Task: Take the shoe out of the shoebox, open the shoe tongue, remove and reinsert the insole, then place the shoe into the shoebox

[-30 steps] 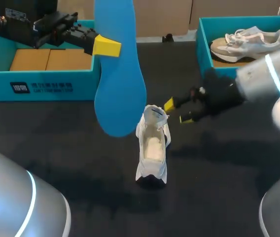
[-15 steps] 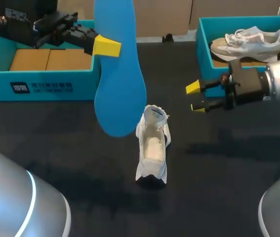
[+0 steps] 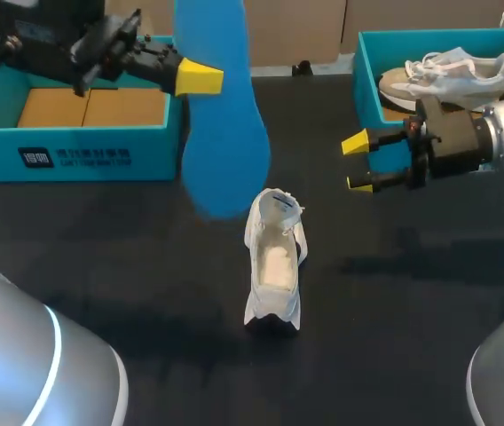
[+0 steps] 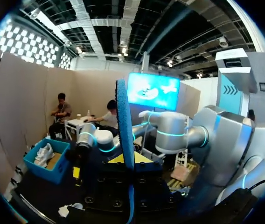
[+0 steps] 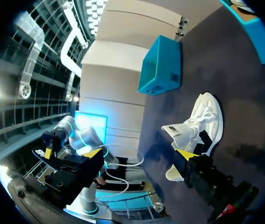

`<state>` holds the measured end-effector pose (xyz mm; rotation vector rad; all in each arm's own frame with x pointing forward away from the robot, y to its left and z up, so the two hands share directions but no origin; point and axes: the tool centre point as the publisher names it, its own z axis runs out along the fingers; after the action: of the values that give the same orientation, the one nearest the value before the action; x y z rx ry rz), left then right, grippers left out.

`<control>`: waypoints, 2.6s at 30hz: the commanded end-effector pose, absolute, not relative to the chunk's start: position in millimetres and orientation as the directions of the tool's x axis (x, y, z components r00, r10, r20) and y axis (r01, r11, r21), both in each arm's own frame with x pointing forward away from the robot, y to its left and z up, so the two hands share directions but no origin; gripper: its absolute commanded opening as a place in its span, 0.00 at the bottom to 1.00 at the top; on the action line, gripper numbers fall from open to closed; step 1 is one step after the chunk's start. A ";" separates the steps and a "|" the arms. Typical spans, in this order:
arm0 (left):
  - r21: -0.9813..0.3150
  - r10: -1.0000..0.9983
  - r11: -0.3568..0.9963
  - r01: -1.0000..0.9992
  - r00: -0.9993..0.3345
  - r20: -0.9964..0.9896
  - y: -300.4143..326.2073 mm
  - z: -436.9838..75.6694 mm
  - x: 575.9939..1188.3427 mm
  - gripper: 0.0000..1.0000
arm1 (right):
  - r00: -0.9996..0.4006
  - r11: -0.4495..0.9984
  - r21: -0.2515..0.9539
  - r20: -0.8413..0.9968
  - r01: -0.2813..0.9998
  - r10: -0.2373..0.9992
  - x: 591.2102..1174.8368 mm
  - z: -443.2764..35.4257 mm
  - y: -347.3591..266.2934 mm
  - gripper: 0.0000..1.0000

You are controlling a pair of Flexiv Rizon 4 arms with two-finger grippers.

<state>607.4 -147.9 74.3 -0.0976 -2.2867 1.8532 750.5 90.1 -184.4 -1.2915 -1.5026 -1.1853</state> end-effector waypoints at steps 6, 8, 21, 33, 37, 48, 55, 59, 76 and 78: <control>-0.682 0.145 0.200 0.703 -0.710 -0.689 -169.4 35.3 628.8 0.00 | -0.150 0.035 0.145 0.961 0.989 0.231 750.9 -184.5 91.7 1.00; -0.682 0.145 0.200 0.703 -0.710 -0.689 -169.4 35.3 628.8 0.00 | -0.150 0.035 0.145 0.961 0.989 0.231 750.9 -184.5 91.7 1.00; -0.385 0.107 0.193 0.902 -0.409 -0.906 -173.1 24.6 633.3 0.00 | -0.150 0.035 0.145 0.961 0.989 0.231 750.9 -184.5 91.7 1.00; -0.280 0.041 -0.040 0.959 -0.279 -0.960 -179.0 -15.1 669.3 0.00 | -0.150 0.035 0.145 0.961 0.989 0.231 750.9 -184.5 91.7 1.00; -0.280 0.041 -0.040 0.959 -0.279 -0.960 -179.0 -15.1 669.3 0.00 | -0.150 0.035 0.145 0.961 0.989 0.231 750.9 -184.5 91.7 1.00; -0.029 0.030 -0.025 0.999 -0.028 -0.999 -190.5 -53.0 680.7 0.00 | -0.150 0.035 0.145 0.961 0.989 0.231 750.9 -184.5 91.7 1.00; 0.092 0.079 0.017 0.996 0.091 -0.993 -198.2 -77.1 691.5 0.00 | -0.150 0.035 0.145 0.961 0.989 0.231 750.9 -184.5 91.7 1.00; 0.125 0.069 0.002 0.992 0.124 -0.990 -198.1 -80.5 695.0 0.00 | -0.150 0.035 0.145 0.961 0.989 0.231 750.9 -184.5 91.7 1.00; 0.204 0.128 0.103 0.974 0.190 -0.973 -202.8 -115.7 721.8 0.00 | -0.150 0.035 0.145 0.961 0.989 0.231 750.9 -184.5 91.7 1.00; 0.196 0.116 0.124 0.973 0.182 -0.976 -203.1 -122.9 728.0 0.00 | -0.150 0.035 0.145 0.961 0.989 0.231 750.9 -184.5 91.7 1.00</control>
<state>724.5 -191.6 -111.7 -2.7800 -2.5705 2.0005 751.5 90.6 -184.0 -1.2911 -1.5039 -1.1834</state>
